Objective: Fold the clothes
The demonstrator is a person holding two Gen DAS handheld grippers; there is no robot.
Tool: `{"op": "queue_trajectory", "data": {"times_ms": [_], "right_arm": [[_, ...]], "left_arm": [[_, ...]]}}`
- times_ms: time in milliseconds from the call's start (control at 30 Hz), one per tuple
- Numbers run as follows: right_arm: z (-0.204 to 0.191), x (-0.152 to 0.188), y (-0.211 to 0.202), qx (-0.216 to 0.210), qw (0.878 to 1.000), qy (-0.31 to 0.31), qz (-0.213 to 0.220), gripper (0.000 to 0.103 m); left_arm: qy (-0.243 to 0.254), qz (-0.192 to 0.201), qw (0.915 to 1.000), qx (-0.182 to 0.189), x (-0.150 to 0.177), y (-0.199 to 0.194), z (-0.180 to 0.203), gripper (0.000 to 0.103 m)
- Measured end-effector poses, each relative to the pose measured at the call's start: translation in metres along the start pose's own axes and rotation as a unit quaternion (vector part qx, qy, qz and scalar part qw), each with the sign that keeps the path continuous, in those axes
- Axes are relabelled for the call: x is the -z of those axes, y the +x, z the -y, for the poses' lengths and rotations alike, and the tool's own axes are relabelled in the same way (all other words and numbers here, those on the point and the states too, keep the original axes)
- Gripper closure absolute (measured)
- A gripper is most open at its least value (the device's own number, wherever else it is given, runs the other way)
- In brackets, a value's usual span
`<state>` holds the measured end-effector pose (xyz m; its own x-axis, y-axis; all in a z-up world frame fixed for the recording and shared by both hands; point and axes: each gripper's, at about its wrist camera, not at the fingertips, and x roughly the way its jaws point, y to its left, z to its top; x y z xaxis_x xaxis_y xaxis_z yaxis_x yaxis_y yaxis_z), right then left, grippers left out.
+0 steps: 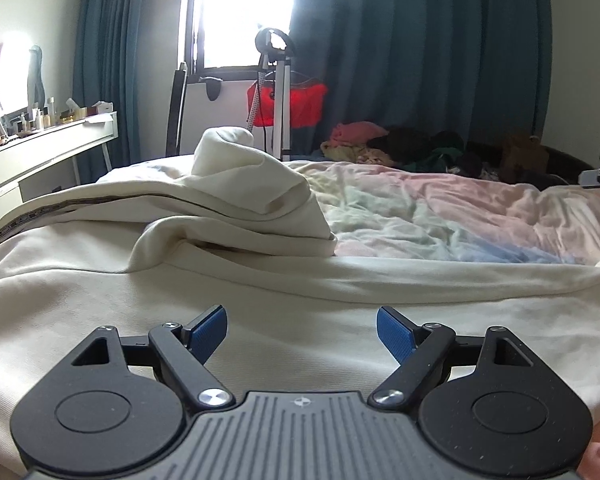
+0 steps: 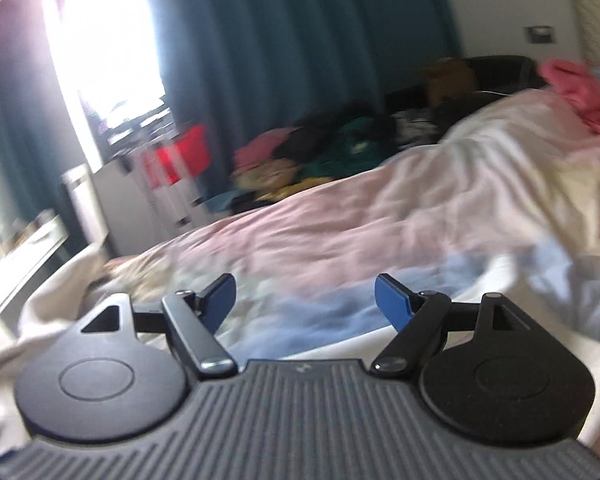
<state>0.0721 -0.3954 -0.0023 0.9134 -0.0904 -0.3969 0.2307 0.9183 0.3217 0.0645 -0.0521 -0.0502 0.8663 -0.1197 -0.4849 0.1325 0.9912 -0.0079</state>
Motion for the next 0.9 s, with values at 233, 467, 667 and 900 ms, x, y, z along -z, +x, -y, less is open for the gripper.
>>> {"op": "queue_trajectory", "data": {"times_ms": [233,467,667,900], "right_arm": [[-0.053,0.035,-0.017,-0.049,0.998,-0.002,-0.032,0.025],[-0.068,0.053,-0.024,-0.057,0.997,0.008,-0.048,0.025],[-0.064,0.047,-0.018,-0.012,1.0,-0.001,-0.01,0.025],[-0.038,0.046,-0.004,0.003,0.998,0.056,-0.004,0.025]], "left_arm": [[0.006,-0.004,1.0,-0.007,0.002,0.005,-0.001,0.019],[0.054,0.017,0.9971,-0.05,0.01,0.017,0.01,0.011],[0.135,0.051,0.988,-0.054,0.001,0.059,0.034,0.009],[0.069,0.098,0.9925,-0.024,-0.068,0.148,0.066,0.009]]}}
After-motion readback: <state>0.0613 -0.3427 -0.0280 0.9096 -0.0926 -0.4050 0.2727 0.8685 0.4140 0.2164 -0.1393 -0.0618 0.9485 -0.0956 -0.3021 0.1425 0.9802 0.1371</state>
